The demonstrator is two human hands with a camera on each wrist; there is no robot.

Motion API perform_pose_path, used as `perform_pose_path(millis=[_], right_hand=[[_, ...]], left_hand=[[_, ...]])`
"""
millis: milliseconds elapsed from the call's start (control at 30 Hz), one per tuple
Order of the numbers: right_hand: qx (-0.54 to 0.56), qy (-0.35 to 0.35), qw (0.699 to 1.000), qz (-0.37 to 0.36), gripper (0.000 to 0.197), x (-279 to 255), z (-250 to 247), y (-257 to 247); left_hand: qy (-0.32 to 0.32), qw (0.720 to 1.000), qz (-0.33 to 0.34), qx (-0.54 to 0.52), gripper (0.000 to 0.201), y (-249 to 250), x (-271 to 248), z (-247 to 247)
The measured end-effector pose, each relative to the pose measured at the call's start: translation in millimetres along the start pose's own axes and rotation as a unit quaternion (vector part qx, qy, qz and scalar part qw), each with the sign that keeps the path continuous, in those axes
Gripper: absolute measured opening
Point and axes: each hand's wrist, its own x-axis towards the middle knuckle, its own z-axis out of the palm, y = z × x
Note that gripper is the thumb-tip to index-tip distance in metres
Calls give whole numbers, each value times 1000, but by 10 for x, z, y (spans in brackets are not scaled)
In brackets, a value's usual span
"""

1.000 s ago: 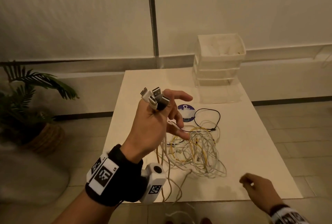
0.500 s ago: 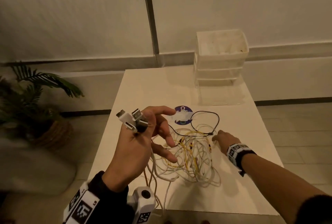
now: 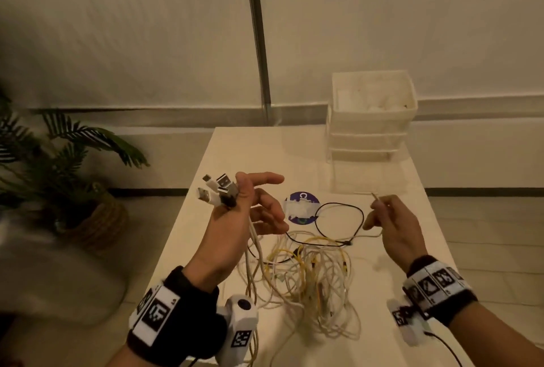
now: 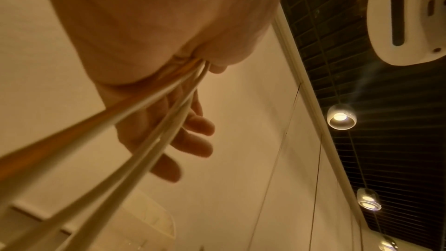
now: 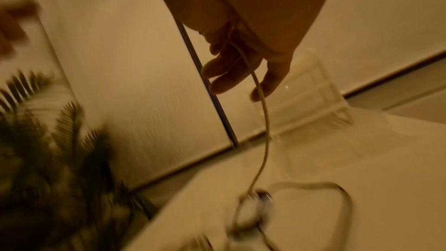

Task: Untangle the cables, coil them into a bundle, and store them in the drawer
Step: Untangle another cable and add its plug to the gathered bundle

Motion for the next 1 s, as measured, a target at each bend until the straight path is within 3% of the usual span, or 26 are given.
perform_pose_path(millis=[100,233,300,467,567,633,733,900,1000], right_hand=[[146,3,989,37,17,16,-9,-672],[292,-133,944,74,24,-186,231,-1350],[309,-161,935,60,25,-344,391,-1541],[295,-103,950,13,4,-664,681,-1755],[329,-62,942,17,14,-789,812,-1814],[347,-44,937,24,8,-850,914,-1821],[317,-20,948,32,7,-907,1026,-1784],[293,18,956,22,10,-953,1076,-1793],[253,6,967,2,10,-968,1047,-1781]], left_hand=[[-18,1000,-15,-16,59,5,132,81],[-30,998,-37,-49,53,40,258,205],[-36,997,-41,-57,47,47,272,236],[-70,993,-52,-75,51,20,204,160],[-55,993,-64,-84,62,-19,145,101],[-47,992,-75,-88,55,-38,113,60],[-75,991,-87,-71,37,-14,64,8],[-51,988,-120,-87,45,-60,51,-28],[-55,993,-92,-50,45,-37,26,-44]])
